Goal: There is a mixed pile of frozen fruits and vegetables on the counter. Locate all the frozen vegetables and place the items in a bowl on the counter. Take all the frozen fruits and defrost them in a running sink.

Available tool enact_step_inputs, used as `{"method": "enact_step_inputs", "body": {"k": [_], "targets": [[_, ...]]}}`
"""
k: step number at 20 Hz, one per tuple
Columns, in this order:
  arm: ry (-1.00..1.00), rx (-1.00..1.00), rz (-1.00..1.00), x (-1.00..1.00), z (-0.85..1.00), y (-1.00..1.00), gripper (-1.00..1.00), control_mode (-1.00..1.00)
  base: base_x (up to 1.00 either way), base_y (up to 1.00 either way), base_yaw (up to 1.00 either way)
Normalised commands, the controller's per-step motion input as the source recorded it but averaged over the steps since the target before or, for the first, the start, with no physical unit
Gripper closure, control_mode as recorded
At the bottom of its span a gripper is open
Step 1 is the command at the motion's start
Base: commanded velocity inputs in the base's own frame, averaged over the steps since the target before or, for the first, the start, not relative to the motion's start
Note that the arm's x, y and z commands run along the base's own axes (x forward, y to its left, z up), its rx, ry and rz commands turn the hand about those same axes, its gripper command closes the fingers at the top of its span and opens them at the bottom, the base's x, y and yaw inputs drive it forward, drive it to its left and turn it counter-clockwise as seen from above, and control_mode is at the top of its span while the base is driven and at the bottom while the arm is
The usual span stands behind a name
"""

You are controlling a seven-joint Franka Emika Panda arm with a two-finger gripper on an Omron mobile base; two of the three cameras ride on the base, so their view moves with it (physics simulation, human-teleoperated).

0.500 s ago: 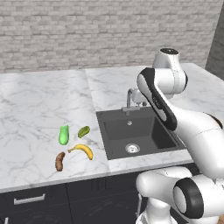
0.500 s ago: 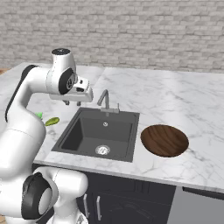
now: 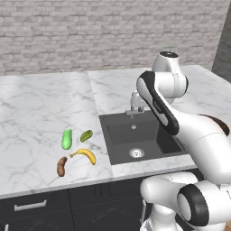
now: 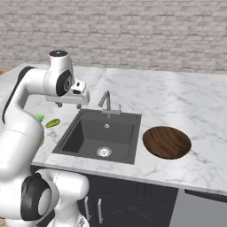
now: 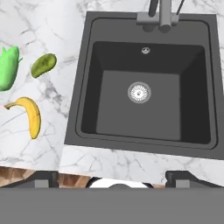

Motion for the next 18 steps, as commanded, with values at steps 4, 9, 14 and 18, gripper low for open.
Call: {"method": "enact_step_inputs", "body": {"k": [4,9,14,18], "targets": [[0.03,0.0,0.0,0.0,-0.23,0.39,-1.0,-1.0,0.0,0.0,0.0],[0.04,0.0,0.01,0.0,-0.22,0.45,-1.0,-1.0,0.0,0.0,0.0],[0.09,-0.02,0.04,0.0,-0.13,0.44,-1.0,-1.0,0.0,0.0,0.0],[0.11,-0.02,0.06,-0.01,-0.05,0.48,-1.0,-1.0,0.0,0.0,0.0]]}}
